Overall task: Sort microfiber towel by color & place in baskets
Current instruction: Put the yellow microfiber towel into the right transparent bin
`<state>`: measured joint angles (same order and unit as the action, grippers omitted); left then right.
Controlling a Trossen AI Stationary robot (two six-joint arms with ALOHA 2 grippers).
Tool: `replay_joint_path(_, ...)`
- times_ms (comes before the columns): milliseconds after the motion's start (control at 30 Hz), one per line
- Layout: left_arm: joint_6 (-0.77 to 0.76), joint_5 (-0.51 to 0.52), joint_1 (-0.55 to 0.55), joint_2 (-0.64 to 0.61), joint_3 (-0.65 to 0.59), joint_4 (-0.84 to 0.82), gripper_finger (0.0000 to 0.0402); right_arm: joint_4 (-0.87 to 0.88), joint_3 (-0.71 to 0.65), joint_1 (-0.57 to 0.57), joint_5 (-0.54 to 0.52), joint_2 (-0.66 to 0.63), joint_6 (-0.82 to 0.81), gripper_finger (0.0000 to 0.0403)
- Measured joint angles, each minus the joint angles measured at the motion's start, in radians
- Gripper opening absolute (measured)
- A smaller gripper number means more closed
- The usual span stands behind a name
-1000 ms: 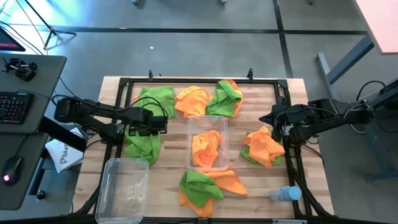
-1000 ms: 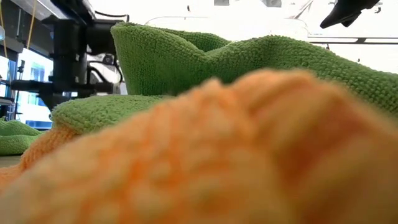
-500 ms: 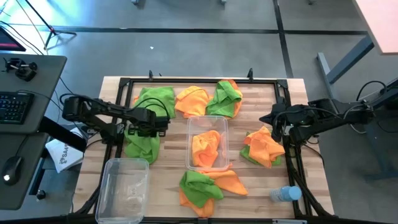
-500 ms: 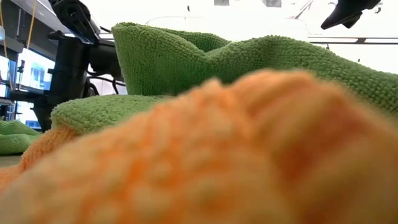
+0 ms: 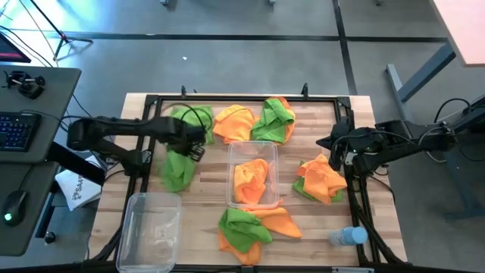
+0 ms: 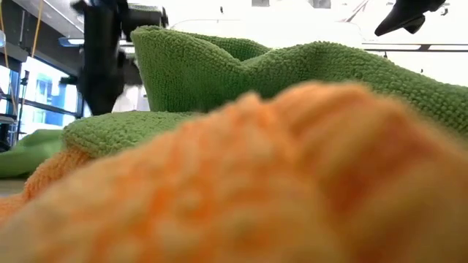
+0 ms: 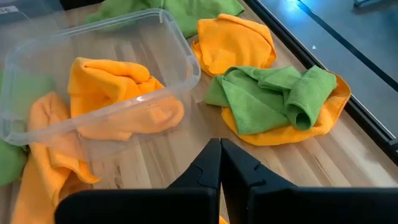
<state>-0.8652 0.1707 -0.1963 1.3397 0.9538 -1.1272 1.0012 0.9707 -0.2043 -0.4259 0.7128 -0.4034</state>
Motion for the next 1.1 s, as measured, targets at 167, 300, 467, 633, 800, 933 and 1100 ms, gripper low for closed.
replay_joint_path(167,0.108,0.004,0.010,-0.101,0.197,-0.117,0.0001,0.000,0.000,0.000,0.000,0.000,0.005,0.0000)
replay_joint_path(300,0.144,-0.017,0.059,-0.135,0.395,-0.288,0.0001,0.003,0.000,0.000,0.000,0.000,0.043,0.0000)
replay_joint_path(467,0.167,0.007,0.196,-0.112,0.658,-0.445,0.0000,0.004,0.000,0.000,0.001,0.000,0.093,0.0000)
replay_joint_path(633,0.268,0.032,0.358,-0.055,0.858,-0.441,0.0000,0.004,0.000,0.000,0.001,0.000,0.146,0.0000)
replay_joint_path(800,0.273,0.053,0.483,0.020,1.002,-0.443,0.0000,0.007,0.000,0.000,0.003,0.000,0.217,0.0000)
replay_joint_path(933,0.195,0.012,0.570,0.066,1.049,-0.444,0.0000,0.008,0.000,0.000,0.003,0.000,0.255,0.0000)
replay_joint_path(1100,0.036,-0.056,0.674,0.118,1.037,-0.446,0.0000,0.009,0.000,0.000,0.003,0.000,0.273,0.0000)
